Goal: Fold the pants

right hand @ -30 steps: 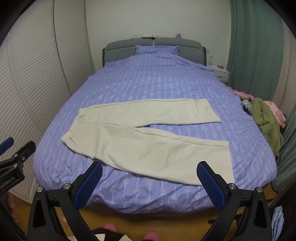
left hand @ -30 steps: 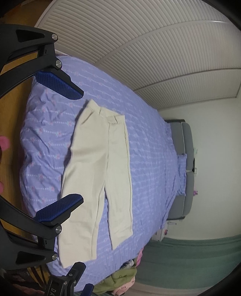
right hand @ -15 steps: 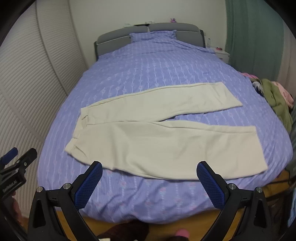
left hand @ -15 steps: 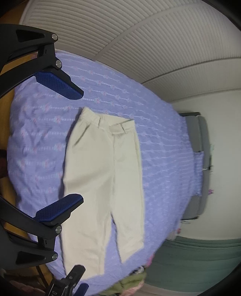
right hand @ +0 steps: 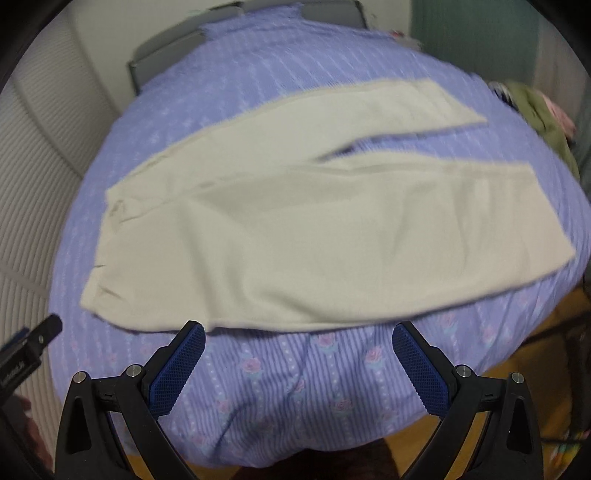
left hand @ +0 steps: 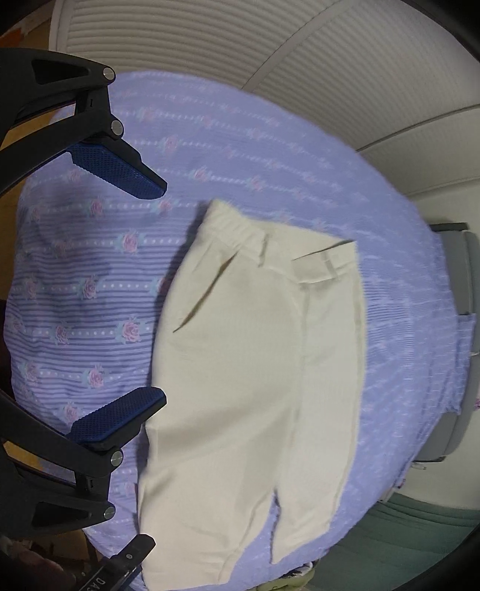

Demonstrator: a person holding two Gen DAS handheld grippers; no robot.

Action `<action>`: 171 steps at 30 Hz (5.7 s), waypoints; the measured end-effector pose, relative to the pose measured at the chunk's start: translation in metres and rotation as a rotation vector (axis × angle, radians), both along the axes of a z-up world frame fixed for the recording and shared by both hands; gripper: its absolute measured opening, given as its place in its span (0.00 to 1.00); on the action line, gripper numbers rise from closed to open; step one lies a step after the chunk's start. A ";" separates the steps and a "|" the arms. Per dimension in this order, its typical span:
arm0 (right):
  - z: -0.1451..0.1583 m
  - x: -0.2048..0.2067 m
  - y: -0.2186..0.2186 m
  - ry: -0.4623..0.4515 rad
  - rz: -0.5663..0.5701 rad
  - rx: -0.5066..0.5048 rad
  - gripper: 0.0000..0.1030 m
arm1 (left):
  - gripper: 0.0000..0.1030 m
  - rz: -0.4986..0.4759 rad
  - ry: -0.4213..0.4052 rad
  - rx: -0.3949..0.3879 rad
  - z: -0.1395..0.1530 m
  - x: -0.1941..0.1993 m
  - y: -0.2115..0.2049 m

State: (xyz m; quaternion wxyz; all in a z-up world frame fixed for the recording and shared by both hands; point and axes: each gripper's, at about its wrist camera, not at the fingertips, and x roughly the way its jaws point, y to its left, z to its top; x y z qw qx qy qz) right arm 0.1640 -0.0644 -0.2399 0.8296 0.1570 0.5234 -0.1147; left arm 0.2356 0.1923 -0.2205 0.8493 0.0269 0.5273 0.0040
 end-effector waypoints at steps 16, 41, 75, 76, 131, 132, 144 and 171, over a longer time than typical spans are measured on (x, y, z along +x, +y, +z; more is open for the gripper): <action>-0.090 0.010 -0.034 0.031 -0.273 0.145 0.89 | 0.98 0.105 0.141 -0.157 -0.101 0.046 0.005; -0.028 0.057 -0.072 -0.059 -0.183 0.006 0.14 | 0.14 0.051 0.145 -0.202 -0.060 0.065 -0.011; -0.004 0.424 -0.095 -0.099 0.139 -0.088 0.12 | 0.11 0.143 0.088 -0.082 -0.041 0.378 -0.035; -0.012 0.433 -0.093 -0.082 0.153 -0.096 0.12 | 0.11 0.151 0.105 -0.079 -0.050 0.385 -0.034; 0.039 0.082 -0.279 0.041 0.517 -0.121 0.60 | 0.87 -0.092 0.062 -0.061 0.045 0.032 -0.346; 0.033 0.080 -0.282 0.059 0.528 -0.121 0.60 | 0.87 -0.084 0.077 -0.043 0.039 0.028 -0.352; -0.043 0.079 -0.269 0.219 0.629 -0.179 0.60 | 0.87 -0.083 0.176 0.004 -0.010 0.017 -0.378; 0.047 0.138 -0.366 0.015 0.687 -0.202 0.08 | 0.87 0.000 0.154 -0.062 0.000 0.090 -0.414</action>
